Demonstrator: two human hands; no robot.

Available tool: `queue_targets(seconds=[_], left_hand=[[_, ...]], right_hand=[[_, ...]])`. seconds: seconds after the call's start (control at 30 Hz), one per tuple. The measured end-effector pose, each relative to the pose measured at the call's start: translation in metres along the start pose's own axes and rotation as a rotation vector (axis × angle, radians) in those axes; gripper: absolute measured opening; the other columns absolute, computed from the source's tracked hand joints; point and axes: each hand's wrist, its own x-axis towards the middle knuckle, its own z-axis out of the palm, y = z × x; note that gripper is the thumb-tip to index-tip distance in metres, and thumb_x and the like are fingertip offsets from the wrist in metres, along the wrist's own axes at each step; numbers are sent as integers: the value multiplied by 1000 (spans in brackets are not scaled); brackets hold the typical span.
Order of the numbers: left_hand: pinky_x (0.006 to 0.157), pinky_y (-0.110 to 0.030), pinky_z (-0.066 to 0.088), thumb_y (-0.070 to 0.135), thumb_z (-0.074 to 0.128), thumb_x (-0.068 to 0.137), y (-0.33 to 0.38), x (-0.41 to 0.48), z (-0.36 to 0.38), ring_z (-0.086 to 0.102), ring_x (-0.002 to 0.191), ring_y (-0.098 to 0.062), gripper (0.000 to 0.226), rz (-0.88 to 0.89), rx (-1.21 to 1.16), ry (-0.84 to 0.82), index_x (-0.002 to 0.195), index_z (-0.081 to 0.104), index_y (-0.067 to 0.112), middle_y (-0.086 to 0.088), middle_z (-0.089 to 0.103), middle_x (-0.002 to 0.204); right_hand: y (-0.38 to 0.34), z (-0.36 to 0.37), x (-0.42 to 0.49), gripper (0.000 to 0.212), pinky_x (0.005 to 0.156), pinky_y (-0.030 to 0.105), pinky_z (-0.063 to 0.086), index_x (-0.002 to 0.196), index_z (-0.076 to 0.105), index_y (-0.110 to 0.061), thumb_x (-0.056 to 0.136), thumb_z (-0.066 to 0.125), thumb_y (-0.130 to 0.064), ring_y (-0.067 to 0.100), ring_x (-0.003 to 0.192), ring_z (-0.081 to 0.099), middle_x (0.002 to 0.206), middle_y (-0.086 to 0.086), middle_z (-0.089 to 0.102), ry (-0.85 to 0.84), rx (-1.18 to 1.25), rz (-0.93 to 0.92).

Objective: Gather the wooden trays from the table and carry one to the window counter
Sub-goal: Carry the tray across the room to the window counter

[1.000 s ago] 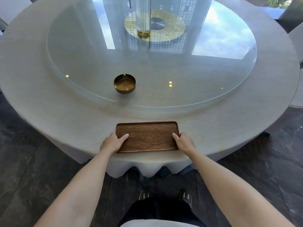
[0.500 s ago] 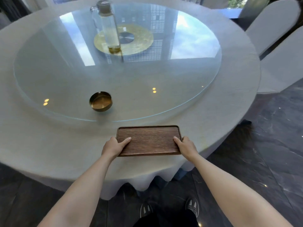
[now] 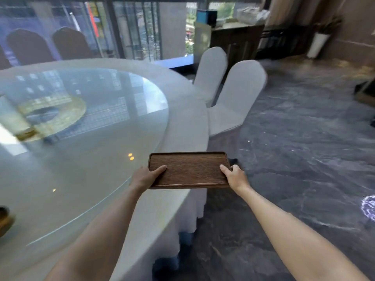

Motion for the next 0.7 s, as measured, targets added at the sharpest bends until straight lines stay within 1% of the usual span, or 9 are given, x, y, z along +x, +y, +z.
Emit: queue_targets(seconds=[0.13,0.23,0.3,0.4,0.47,0.53,0.57,0.63,0.7], left_hand=[[79,-38,48,60,62,73,99,24,38,63,91,-35,67,88,-30,-35,93,67,-4,-22,68,97],[76,-37,49,59,63,73,174,41,62,63,89,-36,65,176,-59,-68,91,67,-3,-21,68,92],[70,-35,45,57,64,74,222,52,77,61,83,-33,57,231,-74,-82,81,64,1,-16,65,84],[60,-32,40,58,64,73,290,70,100,56,71,-25,49,295,-83,-114,65,55,10,-9,60,77],[63,-34,44,59,64,72,331,88,118,60,76,-26,51,337,-71,-130,71,61,8,-11,64,79],[73,-37,49,58,64,72,369,108,139,64,83,-29,56,368,-81,-139,85,68,3,-13,68,85],[74,-37,49,58,64,72,387,118,150,63,81,-27,56,378,-84,-144,86,68,4,-12,68,85],[65,-33,46,58,64,72,422,141,172,58,69,-21,50,380,-73,-164,75,63,9,-7,63,76],[56,-29,42,58,65,71,459,171,193,53,62,-17,48,375,-83,-190,67,56,11,-4,58,69]], right_hand=[[18,-83,50,48,74,33,37,99,56,-4,87,48,-49,33,99,57,110,19,63,119,20,12],[28,-146,83,52,75,34,37,103,56,-3,87,46,-51,34,102,57,112,18,63,198,17,26],[34,-186,105,53,77,35,38,102,56,-2,87,46,-51,35,105,56,113,20,62,237,31,32],[44,-239,139,49,74,35,34,96,54,-3,88,46,-51,34,105,55,113,19,61,300,59,43],[51,-269,164,52,77,36,35,101,54,-1,87,46,-51,34,107,54,115,20,61,345,70,60],[57,-295,191,55,81,37,37,106,54,1,88,47,-50,35,111,53,118,21,59,378,80,80],[60,-307,206,56,83,37,37,109,54,1,88,47,-50,35,112,52,121,21,58,388,84,88],[65,-331,241,57,87,37,38,112,54,2,88,47,-49,35,115,51,123,21,57,405,89,101],[70,-353,281,57,87,37,39,109,55,2,87,48,-50,35,113,52,122,22,58,425,103,114]])
